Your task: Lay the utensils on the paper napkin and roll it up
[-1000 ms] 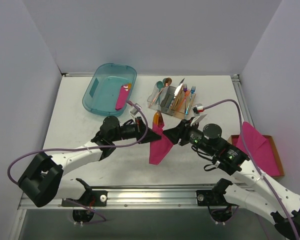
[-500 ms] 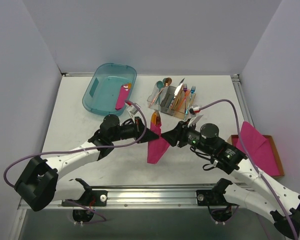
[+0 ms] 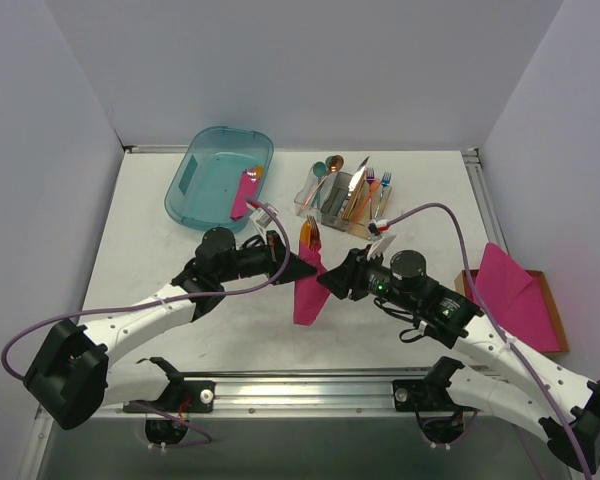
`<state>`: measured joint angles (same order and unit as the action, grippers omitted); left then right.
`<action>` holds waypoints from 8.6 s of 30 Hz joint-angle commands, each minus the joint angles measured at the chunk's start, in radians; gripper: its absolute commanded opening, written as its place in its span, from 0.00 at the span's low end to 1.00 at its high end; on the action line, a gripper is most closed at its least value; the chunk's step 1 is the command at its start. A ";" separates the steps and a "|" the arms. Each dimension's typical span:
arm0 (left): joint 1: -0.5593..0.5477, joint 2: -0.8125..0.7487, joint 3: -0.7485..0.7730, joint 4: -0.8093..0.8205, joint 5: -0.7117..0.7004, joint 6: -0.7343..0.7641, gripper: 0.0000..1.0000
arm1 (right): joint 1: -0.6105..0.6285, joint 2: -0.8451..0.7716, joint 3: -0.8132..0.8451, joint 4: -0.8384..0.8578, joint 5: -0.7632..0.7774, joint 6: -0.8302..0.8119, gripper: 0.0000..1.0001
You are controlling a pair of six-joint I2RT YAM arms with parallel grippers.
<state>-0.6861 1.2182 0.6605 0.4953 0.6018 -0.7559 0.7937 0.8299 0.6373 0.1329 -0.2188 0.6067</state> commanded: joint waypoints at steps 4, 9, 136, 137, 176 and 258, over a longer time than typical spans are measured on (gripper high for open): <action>0.005 -0.049 0.071 -0.011 -0.031 0.007 0.02 | 0.015 0.006 -0.007 0.056 -0.013 0.007 0.34; 0.003 -0.042 0.068 0.015 -0.014 -0.014 0.02 | 0.022 0.003 -0.008 0.065 -0.021 0.007 0.33; 0.137 -0.143 0.113 -0.107 0.027 -0.045 0.02 | 0.045 -0.035 0.145 0.008 -0.042 -0.002 0.53; 0.137 -0.141 0.113 -0.103 0.032 -0.048 0.02 | 0.044 -0.025 0.139 0.026 -0.050 0.001 0.51; 0.105 -0.134 0.073 0.055 0.112 -0.174 0.02 | 0.044 0.118 0.098 0.227 -0.142 0.031 0.47; -0.052 -0.101 -0.042 0.220 -0.166 -0.230 0.77 | 0.075 0.077 0.041 0.381 -0.102 0.070 0.00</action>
<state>-0.7250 1.1145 0.6231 0.6884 0.4778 -1.0080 0.8589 0.9276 0.6281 0.4530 -0.3424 0.7025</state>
